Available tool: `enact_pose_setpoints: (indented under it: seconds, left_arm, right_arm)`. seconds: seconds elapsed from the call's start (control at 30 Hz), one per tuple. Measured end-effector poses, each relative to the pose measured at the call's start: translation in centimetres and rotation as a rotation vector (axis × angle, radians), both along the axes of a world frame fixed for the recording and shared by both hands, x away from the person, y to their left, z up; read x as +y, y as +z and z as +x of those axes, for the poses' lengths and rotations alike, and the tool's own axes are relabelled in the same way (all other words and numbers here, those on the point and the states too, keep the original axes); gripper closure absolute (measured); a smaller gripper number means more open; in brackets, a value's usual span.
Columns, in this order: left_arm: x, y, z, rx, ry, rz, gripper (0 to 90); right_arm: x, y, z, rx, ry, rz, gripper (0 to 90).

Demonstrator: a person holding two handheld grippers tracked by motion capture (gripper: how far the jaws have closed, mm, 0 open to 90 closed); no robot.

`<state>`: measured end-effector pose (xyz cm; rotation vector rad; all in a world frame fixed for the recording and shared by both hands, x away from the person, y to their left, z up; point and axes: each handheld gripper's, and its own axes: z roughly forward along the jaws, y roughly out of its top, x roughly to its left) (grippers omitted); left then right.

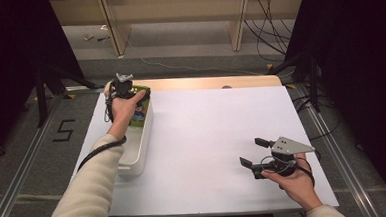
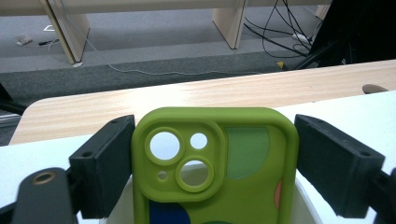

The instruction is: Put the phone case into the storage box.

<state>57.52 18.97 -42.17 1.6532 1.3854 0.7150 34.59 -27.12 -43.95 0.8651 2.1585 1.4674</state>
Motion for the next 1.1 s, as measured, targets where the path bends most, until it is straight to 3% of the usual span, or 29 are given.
enact_pose_setpoints:
  seconds: [1.1]
  left_arm:
    - [0.25,0.13,0.39,0.021,-0.024,-0.004,15.0]
  right_arm:
    - [-0.01,0.0,-0.01,0.001,0.001,-0.001,12.8]
